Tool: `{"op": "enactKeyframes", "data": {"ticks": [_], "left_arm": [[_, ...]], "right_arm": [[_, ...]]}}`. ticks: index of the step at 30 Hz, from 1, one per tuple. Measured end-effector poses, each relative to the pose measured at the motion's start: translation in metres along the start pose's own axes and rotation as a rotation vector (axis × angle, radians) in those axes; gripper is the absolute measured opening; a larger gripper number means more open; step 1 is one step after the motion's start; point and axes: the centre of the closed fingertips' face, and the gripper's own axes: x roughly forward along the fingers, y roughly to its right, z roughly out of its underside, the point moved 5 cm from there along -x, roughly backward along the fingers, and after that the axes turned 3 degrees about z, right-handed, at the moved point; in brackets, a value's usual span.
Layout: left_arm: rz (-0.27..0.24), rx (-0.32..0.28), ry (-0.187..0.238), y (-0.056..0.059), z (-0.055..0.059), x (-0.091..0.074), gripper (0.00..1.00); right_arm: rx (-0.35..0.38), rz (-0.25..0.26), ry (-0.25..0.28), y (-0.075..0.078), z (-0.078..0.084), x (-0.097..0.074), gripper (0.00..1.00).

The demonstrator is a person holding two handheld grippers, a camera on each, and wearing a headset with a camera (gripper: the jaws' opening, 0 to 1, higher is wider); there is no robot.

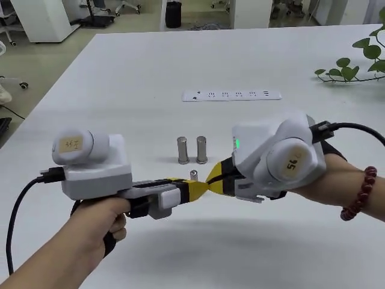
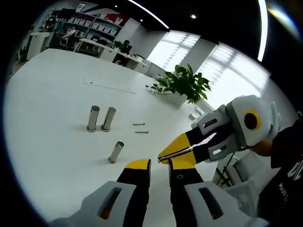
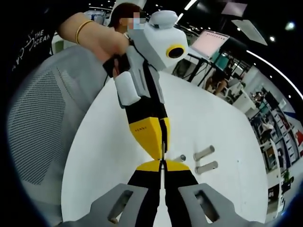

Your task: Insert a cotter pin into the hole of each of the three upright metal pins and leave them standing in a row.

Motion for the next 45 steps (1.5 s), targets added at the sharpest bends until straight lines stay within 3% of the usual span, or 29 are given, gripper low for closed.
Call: {"op": "enactKeyframes", "data": {"ticks": [12,24,27,33,38,41,45], "left_arm": [[0.023,-0.041,0.021,0.002,-0.001,-0.001,0.03],[0.003,-0.052,0.026,0.001,0.001,-0.003,0.00],[0.008,-0.009,0.025,0.001,0.001,-0.003,0.00],[0.012,0.017,0.028,0.000,0.000,-0.003,0.00],[0.014,0.074,0.033,0.000,-0.001,-0.004,0.00],[0.011,0.108,0.032,-0.001,-0.002,-0.005,0.00],[0.002,0.165,0.030,-0.003,-0.001,-0.006,0.00]], "right_arm": [[-0.022,0.008,0.001,-0.002,-0.004,-0.001,0.00],[-0.029,0.010,0.010,-0.003,-0.005,-0.001,0.00],[-0.028,0.009,0.012,-0.003,-0.005,-0.001,0.00],[-0.053,0.027,0.018,-0.003,-0.006,-0.001,0.00],[-0.032,0.038,0.016,-0.001,-0.005,-0.001,0.00],[0.016,0.038,0.015,-0.001,-0.001,-0.001,0.03],[0.139,0.015,0.028,-0.002,0.005,-0.002,0.04]]}}
